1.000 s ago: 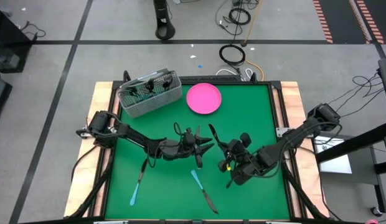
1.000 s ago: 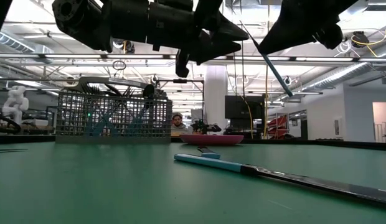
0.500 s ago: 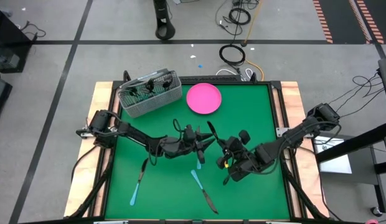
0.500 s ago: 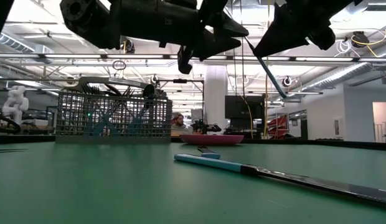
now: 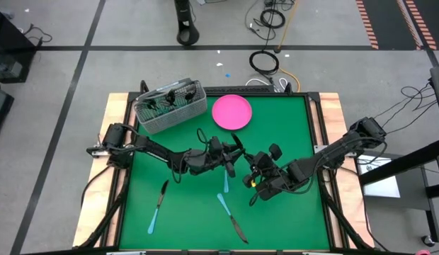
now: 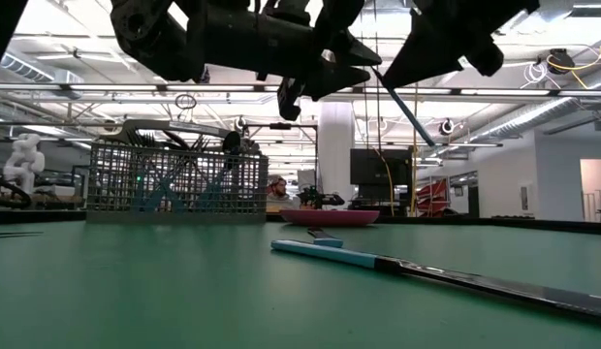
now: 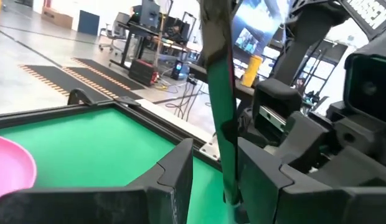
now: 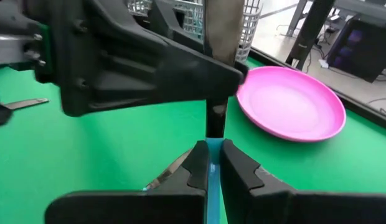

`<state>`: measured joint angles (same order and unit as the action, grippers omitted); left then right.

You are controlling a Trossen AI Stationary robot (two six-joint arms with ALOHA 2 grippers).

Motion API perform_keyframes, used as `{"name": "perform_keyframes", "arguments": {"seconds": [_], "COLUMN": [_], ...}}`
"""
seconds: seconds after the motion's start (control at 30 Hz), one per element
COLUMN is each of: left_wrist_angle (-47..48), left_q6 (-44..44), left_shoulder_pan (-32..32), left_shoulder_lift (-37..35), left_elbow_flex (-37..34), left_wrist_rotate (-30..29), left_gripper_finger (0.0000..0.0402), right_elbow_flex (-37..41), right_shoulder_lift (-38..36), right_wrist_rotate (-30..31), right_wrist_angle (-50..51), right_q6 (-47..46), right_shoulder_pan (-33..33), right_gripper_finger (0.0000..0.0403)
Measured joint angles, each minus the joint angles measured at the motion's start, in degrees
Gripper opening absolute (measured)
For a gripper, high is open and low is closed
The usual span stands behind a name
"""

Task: Sort silverware
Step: Put the blue knife into the gray silverware holder

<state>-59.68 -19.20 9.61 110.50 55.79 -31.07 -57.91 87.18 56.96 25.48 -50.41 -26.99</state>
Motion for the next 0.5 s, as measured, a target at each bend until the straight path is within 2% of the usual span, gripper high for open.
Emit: {"name": "perform_keyframes", "arguments": {"seconds": [0.27,0.5], "left_wrist_angle": [-1.32,-1.74], "left_q6": [0.35,3.28], "left_shoulder_pan": [-0.64,-0.58], "left_shoulder_lift": [0.0,0.0], "left_elbow_flex": [0.0,0.0], "left_wrist_rotate": [-0.35,1.23], "left_gripper_finger": [0.0104,0.0011], "right_elbow_flex": [0.0,0.0], "right_shoulder_lift": [0.0,0.0], "right_wrist_rotate": [-0.23,0.12], "right_wrist_angle": [-0.92,-0.93], "right_q6": [2.08,2.71], "right_shoulder_pan": [1.63,1.91], "right_gripper_finger": [0.0006,0.0005]}}
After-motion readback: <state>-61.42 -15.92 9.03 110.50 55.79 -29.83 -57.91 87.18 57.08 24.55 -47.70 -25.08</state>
